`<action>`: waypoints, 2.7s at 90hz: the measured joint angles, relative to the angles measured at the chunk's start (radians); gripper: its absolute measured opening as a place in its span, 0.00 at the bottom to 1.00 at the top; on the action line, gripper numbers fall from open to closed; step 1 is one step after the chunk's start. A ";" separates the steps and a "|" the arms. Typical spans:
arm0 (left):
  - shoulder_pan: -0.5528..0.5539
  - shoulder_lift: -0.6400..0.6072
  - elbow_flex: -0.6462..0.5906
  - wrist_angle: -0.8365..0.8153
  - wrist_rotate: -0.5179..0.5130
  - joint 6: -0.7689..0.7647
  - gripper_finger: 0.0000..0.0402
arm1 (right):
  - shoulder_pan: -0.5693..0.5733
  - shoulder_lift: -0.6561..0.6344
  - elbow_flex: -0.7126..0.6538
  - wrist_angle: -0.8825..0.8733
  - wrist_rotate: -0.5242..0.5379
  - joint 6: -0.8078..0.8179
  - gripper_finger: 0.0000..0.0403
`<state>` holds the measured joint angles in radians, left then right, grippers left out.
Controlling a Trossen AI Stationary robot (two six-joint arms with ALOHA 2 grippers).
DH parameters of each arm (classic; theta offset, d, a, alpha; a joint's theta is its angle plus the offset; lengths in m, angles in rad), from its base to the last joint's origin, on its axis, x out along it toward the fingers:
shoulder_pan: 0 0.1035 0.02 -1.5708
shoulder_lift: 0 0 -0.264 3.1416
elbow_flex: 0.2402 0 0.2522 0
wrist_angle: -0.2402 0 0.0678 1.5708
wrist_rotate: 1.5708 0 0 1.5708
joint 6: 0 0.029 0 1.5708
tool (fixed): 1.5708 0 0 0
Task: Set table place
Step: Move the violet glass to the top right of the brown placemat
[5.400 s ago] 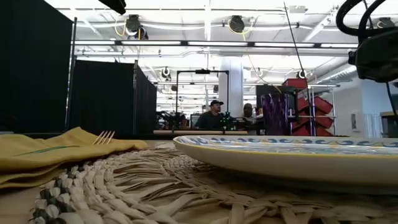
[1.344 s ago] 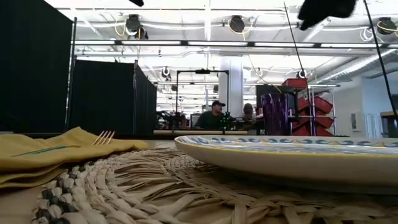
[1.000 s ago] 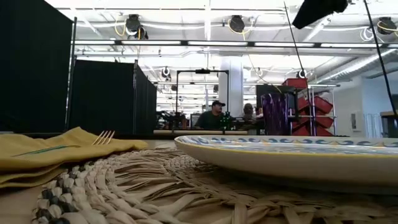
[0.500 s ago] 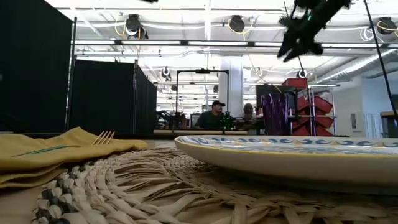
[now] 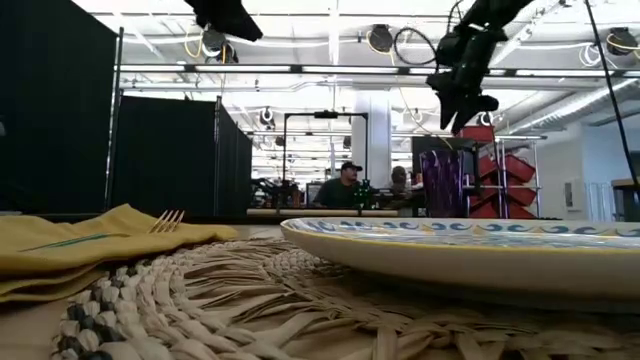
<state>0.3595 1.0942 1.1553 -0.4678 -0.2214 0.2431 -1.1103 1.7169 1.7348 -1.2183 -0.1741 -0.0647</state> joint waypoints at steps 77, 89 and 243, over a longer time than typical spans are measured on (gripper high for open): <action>0.001 0.000 0.000 0.002 0.024 0.035 0.34 | 0.006 0.121 -0.134 0.017 0.014 -0.029 0.46; 0.001 0.000 0.000 0.002 0.035 0.035 0.34 | 0.015 0.121 -0.203 0.058 0.016 -0.047 0.37; 0.000 0.016 0.000 -0.039 0.092 -0.029 0.34 | 0.691 -0.455 -0.795 0.011 0.080 0.372 0.00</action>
<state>0.3599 1.1105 1.1553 -0.5064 -0.1299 0.2146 -0.4198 1.2621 0.9398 -1.2070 -0.0939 0.3077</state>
